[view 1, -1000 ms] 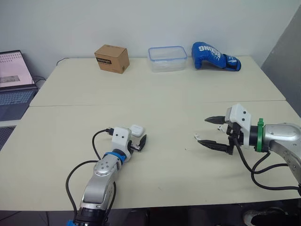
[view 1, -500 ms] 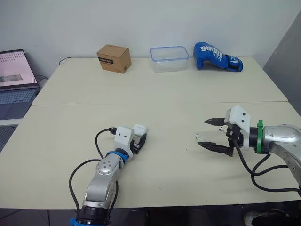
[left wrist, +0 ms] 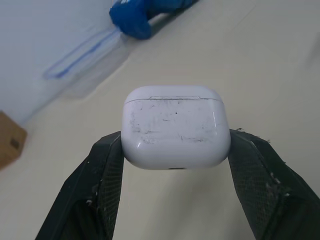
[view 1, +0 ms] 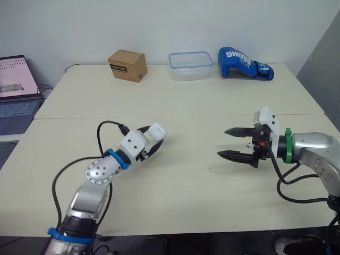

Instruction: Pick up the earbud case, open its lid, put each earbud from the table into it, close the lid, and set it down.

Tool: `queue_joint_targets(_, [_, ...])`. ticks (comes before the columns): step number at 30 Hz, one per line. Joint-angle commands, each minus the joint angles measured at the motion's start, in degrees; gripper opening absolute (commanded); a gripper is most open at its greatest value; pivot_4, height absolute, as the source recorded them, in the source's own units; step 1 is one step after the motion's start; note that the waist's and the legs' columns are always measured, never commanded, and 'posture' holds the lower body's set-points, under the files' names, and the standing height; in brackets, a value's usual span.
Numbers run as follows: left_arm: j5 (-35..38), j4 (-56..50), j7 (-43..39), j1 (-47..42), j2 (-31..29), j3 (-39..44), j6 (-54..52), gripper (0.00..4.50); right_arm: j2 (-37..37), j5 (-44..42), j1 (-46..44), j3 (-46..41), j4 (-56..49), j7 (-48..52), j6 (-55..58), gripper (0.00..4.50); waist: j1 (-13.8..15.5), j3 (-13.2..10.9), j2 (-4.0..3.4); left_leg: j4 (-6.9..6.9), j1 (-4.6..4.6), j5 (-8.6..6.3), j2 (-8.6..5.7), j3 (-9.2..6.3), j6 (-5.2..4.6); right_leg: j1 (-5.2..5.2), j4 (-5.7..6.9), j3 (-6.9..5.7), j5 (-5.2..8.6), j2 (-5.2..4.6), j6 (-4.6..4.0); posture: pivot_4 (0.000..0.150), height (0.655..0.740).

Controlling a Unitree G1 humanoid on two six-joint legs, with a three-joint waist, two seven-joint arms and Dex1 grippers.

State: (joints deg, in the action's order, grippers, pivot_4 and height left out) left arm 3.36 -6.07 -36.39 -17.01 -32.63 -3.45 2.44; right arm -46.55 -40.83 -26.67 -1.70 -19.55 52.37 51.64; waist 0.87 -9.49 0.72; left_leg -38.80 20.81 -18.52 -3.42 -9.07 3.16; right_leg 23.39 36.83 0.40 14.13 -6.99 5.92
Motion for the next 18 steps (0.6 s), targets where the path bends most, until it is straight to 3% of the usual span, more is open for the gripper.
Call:
queue_joint_targets(1, [1.76, -0.31, -5.78, -5.04, -2.05, -0.18, 5.07, 2.74, 1.91, -4.14, -5.68, -2.55, 3.09, -2.81, 6.15, 4.5, -0.22, -0.01, 0.01, 0.0, -0.01, 0.0, 0.0, 0.0, 0.0, 0.0, 0.01, 0.01, 0.0, 0.0, 0.0, 0.15, 0.7307])
queue_joint_targets(9, [2.61, 2.37, -16.11, -13.41, -3.4, -3.61, 12.8, 2.74, 9.12, -18.39, -15.39, -6.44, 7.86, -8.88, 25.97, 4.5, -0.98, -0.01, 0.0, 0.04, 0.08, 0.0, -0.01, -0.03, 0.0, 0.08, -0.06, -0.01, 0.0, 0.0, -0.01, 0.15, 0.7307])
queue_joint_targets(18, [1.63, 4.8, -18.52, -17.08, -1.52, -5.62, 18.85, 2.74, 19.03, -26.21, -20.58, -10.87, 11.16, -19.89, 36.05, 4.5, -1.31, -0.02, -0.02, 0.01, 0.07, 0.01, -0.01, -0.06, 0.0, 0.14, 0.07, 0.0, -0.01, 0.01, -0.01, 0.15, 0.7307])
